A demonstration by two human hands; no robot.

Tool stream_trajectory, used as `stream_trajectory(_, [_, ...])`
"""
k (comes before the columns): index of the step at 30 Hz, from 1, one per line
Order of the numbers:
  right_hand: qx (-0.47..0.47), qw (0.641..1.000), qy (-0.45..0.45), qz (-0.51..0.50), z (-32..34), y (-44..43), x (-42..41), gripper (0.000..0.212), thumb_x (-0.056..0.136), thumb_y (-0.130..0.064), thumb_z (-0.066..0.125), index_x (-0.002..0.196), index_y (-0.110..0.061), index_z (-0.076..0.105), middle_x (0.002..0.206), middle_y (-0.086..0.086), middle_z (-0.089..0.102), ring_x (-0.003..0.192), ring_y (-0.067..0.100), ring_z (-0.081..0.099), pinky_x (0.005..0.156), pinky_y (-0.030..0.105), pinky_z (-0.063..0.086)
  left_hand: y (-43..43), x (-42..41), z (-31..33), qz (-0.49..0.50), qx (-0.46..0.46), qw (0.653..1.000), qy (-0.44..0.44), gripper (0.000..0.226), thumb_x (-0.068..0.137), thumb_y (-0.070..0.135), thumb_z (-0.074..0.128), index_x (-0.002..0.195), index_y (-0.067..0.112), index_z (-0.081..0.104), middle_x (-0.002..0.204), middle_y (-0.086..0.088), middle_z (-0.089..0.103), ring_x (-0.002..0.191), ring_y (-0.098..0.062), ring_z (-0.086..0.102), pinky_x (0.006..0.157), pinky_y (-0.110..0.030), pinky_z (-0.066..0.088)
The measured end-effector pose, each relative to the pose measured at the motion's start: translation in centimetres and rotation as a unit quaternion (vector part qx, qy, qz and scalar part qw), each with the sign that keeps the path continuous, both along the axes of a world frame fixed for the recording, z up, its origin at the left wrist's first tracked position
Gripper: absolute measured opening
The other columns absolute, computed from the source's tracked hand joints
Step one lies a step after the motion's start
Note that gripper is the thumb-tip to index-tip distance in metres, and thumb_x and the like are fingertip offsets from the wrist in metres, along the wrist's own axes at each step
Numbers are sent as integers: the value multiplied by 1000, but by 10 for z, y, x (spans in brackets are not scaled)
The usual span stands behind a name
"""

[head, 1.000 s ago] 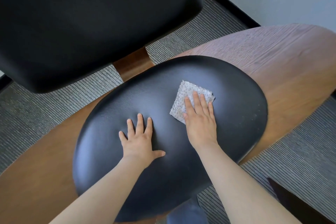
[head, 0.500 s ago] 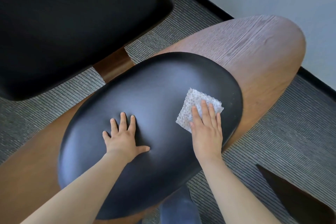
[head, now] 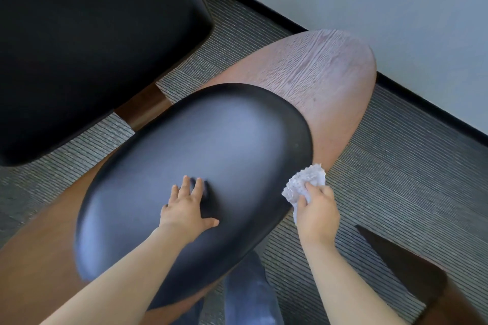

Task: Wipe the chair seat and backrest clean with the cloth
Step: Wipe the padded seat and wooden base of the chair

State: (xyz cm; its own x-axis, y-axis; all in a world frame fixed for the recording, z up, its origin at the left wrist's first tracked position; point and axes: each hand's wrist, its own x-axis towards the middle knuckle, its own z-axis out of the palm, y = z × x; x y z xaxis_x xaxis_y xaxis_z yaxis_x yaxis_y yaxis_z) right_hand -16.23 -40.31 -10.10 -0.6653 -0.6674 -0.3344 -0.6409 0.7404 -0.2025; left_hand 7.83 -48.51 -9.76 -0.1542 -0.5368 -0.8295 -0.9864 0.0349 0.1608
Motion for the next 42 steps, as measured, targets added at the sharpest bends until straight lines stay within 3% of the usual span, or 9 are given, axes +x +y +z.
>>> stream_trajectory(3, [86,995,-2,-51,15,10,-20,17,87,-15,59,103,-12,67,111,7,54,74,22,54,58,30,39,3,-15,13,-11,11,1000,-3,104,80,58,63,151,28,-7,160,-1,-15,148,-29,-7,114,-45,25])
stream_trajectory(7, [65,996,-9,-62,35,8,-27,21,85,-20,62,105,-15,66,97,-3,43,74,21,53,56,30,40,-2,-29,29,-16,7,1000,-16,102,82,59,60,151,27,-8,160,-2,-15,148,-29,-7,114,-44,28])
stream_trajectory(12, [-17,998,-57,13,51,-22,-5,32,84,-26,65,116,-24,63,103,-5,48,80,15,54,60,29,46,-12,-37,44,-8,4,999,-33,100,84,59,58,152,26,-7,160,-3,-15,148,-30,-6,115,-45,28])
stream_trajectory(20, [-114,978,-104,141,44,-98,38,35,80,-23,69,115,-23,66,110,-1,50,97,20,56,72,32,51,-29,-12,30,57,-6,998,-34,96,85,56,57,152,26,-4,161,-2,-10,148,-30,-3,115,-44,26])
stream_trajectory(28, [-122,948,-128,265,-5,-177,103,42,87,-21,63,129,-16,57,124,4,46,105,22,55,85,32,49,-66,46,-32,87,-32,993,-72,120,66,65,71,151,28,-5,159,-2,-17,146,-34,-13,116,-53,17])
stream_trajectory(35, [-118,928,-79,346,-47,-238,158,41,89,-19,61,129,-17,56,133,6,45,114,25,47,75,37,48,-70,69,-64,80,-31,993,-80,134,59,72,70,148,30,-21,156,2,-29,145,-34,-19,113,-61,13])
stream_trajectory(39, [-110,921,-21,374,-68,-256,179,40,76,-11,73,114,-20,65,123,3,57,99,27,54,61,33,50,-68,70,-66,79,-33,993,-80,133,61,71,69,147,29,-25,154,2,-33,144,-35,-23,113,-63,8])
stream_trajectory(41, [-107,915,28,387,-76,-260,184,34,72,-14,76,105,-20,69,120,3,60,96,27,56,68,34,49,-68,69,-68,79,-32,993,-84,134,62,71,69,146,28,-26,153,1,-35,143,-35,-24,113,-64,8])
stream_trajectory(42, [-80,906,53,412,-81,-260,184,31,77,-19,71,107,-19,68,128,4,56,108,29,53,81,39,47,-68,68,-69,77,-31,993,-86,133,62,71,68,146,27,-26,153,1,-35,143,-36,-25,112,-65,8])
